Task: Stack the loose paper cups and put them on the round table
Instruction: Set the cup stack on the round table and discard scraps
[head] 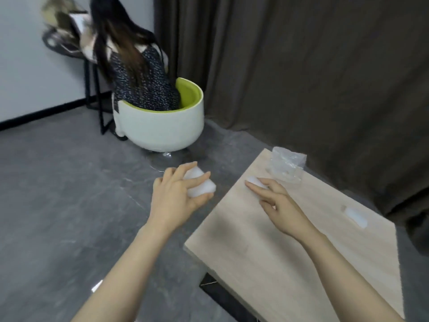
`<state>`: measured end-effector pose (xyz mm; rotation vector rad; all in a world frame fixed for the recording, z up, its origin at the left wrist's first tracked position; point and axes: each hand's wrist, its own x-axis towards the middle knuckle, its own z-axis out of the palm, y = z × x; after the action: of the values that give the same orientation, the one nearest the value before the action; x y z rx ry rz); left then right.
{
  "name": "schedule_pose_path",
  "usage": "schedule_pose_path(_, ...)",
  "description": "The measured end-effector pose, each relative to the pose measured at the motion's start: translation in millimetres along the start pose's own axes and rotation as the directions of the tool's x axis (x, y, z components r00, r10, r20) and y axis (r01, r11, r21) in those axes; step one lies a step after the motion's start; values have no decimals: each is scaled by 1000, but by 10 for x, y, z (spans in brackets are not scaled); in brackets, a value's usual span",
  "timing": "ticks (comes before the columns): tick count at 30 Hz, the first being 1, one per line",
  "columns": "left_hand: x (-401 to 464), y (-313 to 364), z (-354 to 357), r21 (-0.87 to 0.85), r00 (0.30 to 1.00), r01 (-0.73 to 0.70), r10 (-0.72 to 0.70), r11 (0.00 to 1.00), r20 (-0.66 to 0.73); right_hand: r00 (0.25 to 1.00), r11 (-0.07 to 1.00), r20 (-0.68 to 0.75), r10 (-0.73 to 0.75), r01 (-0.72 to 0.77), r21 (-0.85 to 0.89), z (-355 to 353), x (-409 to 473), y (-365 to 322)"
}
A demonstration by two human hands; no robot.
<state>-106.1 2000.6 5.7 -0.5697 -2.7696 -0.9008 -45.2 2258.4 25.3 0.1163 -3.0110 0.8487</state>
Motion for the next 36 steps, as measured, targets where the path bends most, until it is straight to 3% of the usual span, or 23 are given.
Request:
schedule_pose_path(8, -323, -900, -1119, 135, 942, 312, -288, 940, -174, 960, 967, 145, -241, 250, -45, 449, 837, -1373)
schedule_pose_path(17, -1055, -2091, -2377, 196, 784, 585, -487, 787, -385, 854, 879, 251, -456, 476, -21, 1355, 1573, -3125)
schedule_pose_path(25, -1749, -3120, -3162, 105, 552, 788, -619, 607, -558, 686, 749, 378, -622, 662, 32, 2351, 1995, -4447)
schedule_pose_path(33, -1804, -4159, -3655, 73, 378, 897, -670, 436, -639, 546, 621, 434, -717, 783, 41, 3126, 2875, -5559)
schedule_pose_path(36, -1779, -4556, -3897, 25, 277, 935, -682, 354, -677, 459, 534, 468, -755, 845, 34, 3441, 3255, -6079)
